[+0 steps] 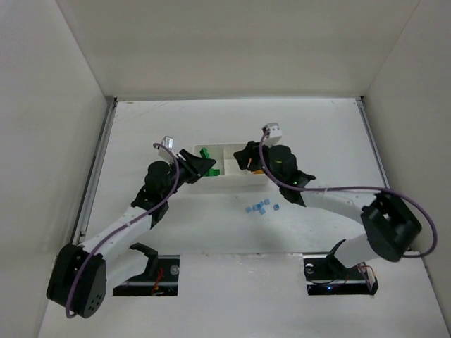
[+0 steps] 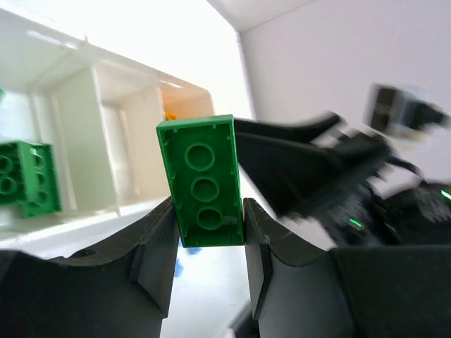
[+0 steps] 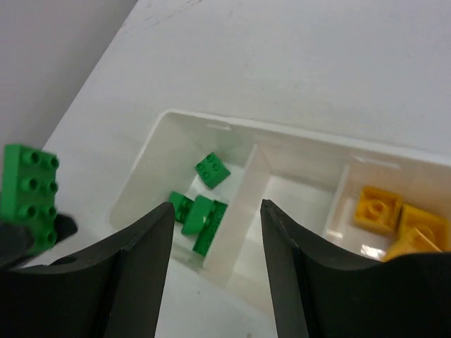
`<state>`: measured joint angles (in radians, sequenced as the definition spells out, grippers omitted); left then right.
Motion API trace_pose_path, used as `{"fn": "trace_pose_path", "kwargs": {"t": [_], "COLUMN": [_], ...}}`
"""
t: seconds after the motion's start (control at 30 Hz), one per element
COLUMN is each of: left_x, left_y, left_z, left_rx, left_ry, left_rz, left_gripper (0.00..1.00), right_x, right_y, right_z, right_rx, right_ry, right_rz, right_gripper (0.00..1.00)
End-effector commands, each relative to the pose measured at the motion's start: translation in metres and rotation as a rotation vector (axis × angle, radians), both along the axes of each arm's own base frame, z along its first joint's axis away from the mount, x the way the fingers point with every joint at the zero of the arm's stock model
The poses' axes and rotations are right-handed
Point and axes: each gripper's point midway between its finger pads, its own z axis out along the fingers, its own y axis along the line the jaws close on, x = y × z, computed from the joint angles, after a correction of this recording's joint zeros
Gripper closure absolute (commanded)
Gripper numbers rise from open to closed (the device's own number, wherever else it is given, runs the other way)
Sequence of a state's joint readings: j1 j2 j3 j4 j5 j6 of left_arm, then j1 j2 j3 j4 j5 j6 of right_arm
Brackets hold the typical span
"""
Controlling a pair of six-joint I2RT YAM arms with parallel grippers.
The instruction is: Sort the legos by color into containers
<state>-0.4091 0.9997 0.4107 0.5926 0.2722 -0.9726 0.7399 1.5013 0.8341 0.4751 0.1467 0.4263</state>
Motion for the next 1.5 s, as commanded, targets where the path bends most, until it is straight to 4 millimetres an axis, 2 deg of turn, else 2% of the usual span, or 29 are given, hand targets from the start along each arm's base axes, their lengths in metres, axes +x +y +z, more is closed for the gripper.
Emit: {"fn": "trace_pose_path", "kwargs": {"t": [0.0,0.07,0.2,0.37,0.5,0.77,0.9,0.93,1.0,1.07,1.17,1.23,1.33,1.47], "left_x": [0.024,0.028,0.034,0.038,0.043,0.053,0.054,0.054,0.053,0.051,0.041,0.027,-0.002,-0.038], "left_y": [0.008,0.006,0.005,-0.002,0.005,0.007,0.006,0.006,0.007,0.007,-0.006,-0.024,-0.055,-0.083], "left_z": [-0.006,-0.02,-0.045,-0.054,-0.063,-0.074,-0.071,-0.07,-0.065,-0.053,-0.026,-0.014,-0.014,-0.044], "left_rx": [0.224,0.32,0.43,0.482,0.569,0.662,0.663,0.665,0.665,0.665,0.659,0.645,0.648,0.7], "left_ry": [-0.047,-0.008,0.102,0.165,0.205,0.229,0.228,0.224,0.206,0.162,0.031,-0.044,-0.108,-0.115], "left_rz": [0.101,0.114,0.141,0.136,0.175,0.195,0.193,0.192,0.198,0.205,0.168,0.106,-0.024,-0.173], "left_gripper": [0.83,0.82,0.82,0.79,0.75,0.56,0.5,0.49,0.49,0.51,0.63,0.7,0.72,0.7], "right_x": [-0.014,-0.028,-0.056,-0.08,-0.089,-0.099,-0.1,-0.098,-0.096,-0.093,-0.091,-0.093,-0.097,-0.105], "right_y": [-0.039,-0.054,-0.069,-0.076,-0.083,-0.097,-0.099,-0.1,-0.104,-0.108,-0.116,-0.125,-0.133,-0.141], "right_z": [0.017,0.015,0.006,-0.001,-0.013,-0.028,-0.031,-0.033,-0.04,-0.049,-0.068,-0.082,-0.094,-0.108], "right_rx": [0.099,0.114,0.108,0.089,0.062,0.029,0.023,0.014,-0.011,-0.047,-0.117,-0.161,-0.197,-0.236], "right_ry": [-0.016,-0.016,-0.012,-0.004,0.008,0.033,0.038,0.039,0.056,0.085,0.151,0.204,0.25,0.298], "right_rz": [-0.139,-0.163,-0.179,-0.17,-0.182,-0.212,-0.214,-0.219,-0.237,-0.261,-0.308,-0.356,-0.392,-0.421], "right_gripper": [0.42,0.43,0.43,0.41,0.32,0.33,0.33,0.34,0.42,0.56,0.74,0.77,0.73,0.55]}}
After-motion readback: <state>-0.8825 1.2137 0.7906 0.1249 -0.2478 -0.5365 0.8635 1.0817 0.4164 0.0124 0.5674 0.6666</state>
